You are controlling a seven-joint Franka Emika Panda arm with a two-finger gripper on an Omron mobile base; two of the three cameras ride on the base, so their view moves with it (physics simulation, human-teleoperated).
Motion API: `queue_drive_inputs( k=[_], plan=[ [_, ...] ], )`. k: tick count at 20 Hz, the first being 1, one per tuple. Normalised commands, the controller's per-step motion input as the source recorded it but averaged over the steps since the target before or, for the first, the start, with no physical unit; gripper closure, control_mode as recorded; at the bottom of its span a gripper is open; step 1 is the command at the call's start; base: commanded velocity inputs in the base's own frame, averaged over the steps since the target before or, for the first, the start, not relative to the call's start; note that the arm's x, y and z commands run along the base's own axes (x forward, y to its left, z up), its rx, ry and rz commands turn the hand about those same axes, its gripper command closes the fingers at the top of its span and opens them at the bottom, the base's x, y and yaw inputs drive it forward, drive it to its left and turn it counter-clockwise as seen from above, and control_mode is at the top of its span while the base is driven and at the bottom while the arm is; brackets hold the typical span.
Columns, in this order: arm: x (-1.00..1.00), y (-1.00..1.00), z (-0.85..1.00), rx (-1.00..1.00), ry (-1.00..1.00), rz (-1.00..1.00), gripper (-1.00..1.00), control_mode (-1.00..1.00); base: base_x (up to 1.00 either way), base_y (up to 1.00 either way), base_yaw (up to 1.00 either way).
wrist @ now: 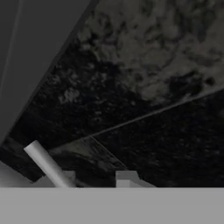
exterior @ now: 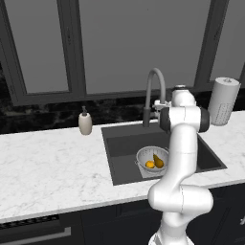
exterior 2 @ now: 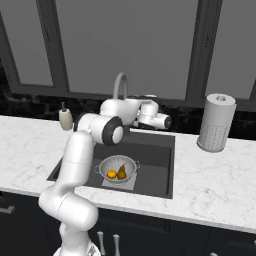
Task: Put the colander in the sink, put the pear, tangerine in the colander, and turn on the sink faucet and pour water over the colander.
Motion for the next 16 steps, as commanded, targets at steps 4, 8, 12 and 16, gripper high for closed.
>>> queue_drive_inputs(
  k=[4,8,12,16],
  plan=[
    [0.0,-0.44,-0.01,0.0,0.0,-0.22,1.0,-1.0,0.0,0.0,0.0],
    [0.0,-0.65,-0.09,0.0,0.0,-0.23,1.0,-1.0,0.0,0.0,0.0],
    [0.08,-0.84,-0.16,0.0,0.09,-0.22,1.0,-1.0,0.0,0.0,0.0],
    [0.19,-0.97,-0.2,0.0,0.15,-0.2,1.0,-1.0,0.0,0.0,0.0]
  ],
)
